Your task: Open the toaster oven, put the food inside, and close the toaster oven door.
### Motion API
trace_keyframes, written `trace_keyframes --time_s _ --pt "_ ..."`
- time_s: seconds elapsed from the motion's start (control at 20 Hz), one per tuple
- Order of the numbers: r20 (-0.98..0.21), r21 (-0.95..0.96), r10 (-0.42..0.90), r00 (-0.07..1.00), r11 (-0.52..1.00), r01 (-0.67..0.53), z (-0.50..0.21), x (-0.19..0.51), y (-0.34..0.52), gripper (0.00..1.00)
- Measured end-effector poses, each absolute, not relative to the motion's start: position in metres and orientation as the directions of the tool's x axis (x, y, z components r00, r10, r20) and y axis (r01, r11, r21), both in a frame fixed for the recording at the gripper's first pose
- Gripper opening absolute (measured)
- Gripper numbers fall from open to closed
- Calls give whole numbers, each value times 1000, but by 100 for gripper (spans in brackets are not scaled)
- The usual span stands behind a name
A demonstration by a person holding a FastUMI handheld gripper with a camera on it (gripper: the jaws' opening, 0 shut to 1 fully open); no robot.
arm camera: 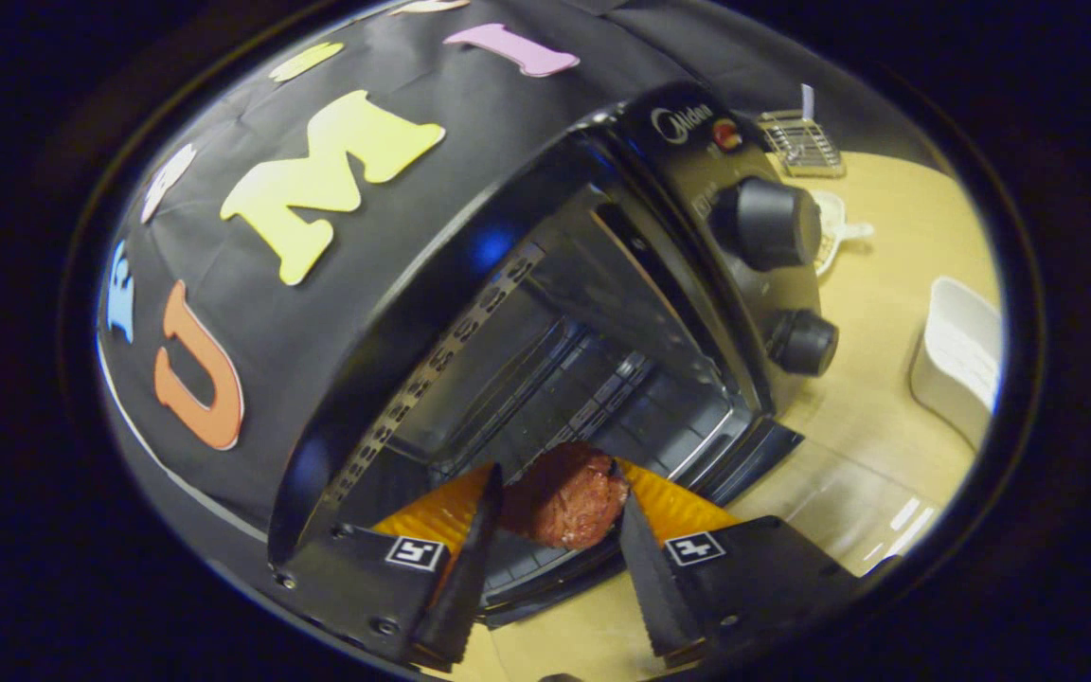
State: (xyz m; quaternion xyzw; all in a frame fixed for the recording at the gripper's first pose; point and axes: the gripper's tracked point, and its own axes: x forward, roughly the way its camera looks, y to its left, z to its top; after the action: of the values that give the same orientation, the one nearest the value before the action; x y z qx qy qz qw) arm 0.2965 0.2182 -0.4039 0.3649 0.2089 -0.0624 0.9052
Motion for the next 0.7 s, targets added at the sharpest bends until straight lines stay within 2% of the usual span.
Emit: trace_keyframes --time_s 0.15,0.35,0.7 --pt "-434 516 1 901 820 248 -403 293 208 91" --pt "-413 407 -27 910 889 211 -400 290 198 92" --pt "-402 358 25 915 924 132 -382 267 201 93"
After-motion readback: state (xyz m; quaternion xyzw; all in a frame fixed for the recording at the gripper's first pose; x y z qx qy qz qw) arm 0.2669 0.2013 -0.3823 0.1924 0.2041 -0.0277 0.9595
